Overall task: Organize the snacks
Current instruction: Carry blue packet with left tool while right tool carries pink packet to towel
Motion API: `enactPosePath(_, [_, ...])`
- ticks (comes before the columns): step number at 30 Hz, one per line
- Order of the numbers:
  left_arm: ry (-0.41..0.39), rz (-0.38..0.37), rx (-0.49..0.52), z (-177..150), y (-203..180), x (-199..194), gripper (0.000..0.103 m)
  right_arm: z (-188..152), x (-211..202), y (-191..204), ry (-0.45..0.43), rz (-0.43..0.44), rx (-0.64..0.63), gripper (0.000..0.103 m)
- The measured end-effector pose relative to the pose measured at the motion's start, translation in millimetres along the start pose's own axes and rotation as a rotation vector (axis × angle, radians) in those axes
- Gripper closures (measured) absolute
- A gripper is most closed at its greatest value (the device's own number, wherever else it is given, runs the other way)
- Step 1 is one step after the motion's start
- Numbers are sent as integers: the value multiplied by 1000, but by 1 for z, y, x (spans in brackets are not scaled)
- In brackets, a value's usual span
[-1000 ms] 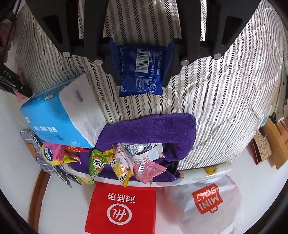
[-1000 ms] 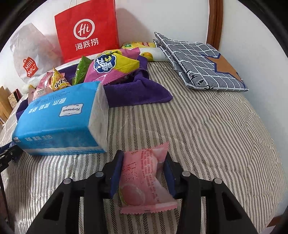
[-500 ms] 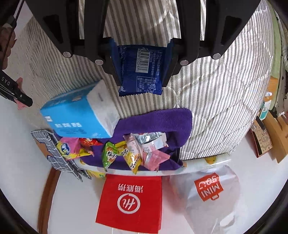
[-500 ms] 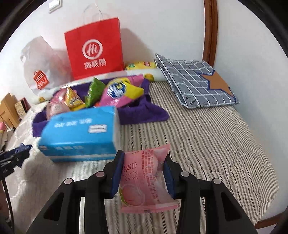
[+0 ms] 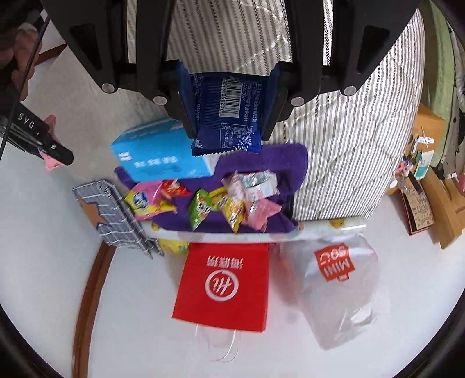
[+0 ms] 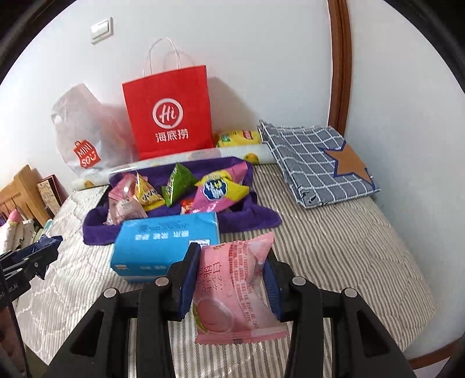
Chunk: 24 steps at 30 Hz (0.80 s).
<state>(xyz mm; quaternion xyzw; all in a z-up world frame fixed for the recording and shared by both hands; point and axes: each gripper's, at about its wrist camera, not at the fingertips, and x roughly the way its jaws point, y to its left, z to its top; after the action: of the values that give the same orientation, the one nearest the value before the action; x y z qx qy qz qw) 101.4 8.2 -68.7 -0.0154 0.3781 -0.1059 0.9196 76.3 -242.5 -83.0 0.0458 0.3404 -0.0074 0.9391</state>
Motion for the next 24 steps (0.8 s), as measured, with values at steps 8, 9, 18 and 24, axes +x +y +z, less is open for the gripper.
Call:
enactPosePath(8, [-22, -37, 5, 13, -22, -20, 62, 9, -21, 8, -17, 13, -22, 64])
enactPosePath(9, [-24, -39, 7, 15, -24, -23, 62, 11, -23, 9, -18, 16, -25, 64])
enactPosePath(18, [-51, -52, 21, 31, -37, -44, 62, 21, -34, 13, -32, 9, -41, 64])
enactPosePath(24, [-62, -70, 17, 39, -40, -52, 62, 30, -40, 12, -48, 12, -37, 64])
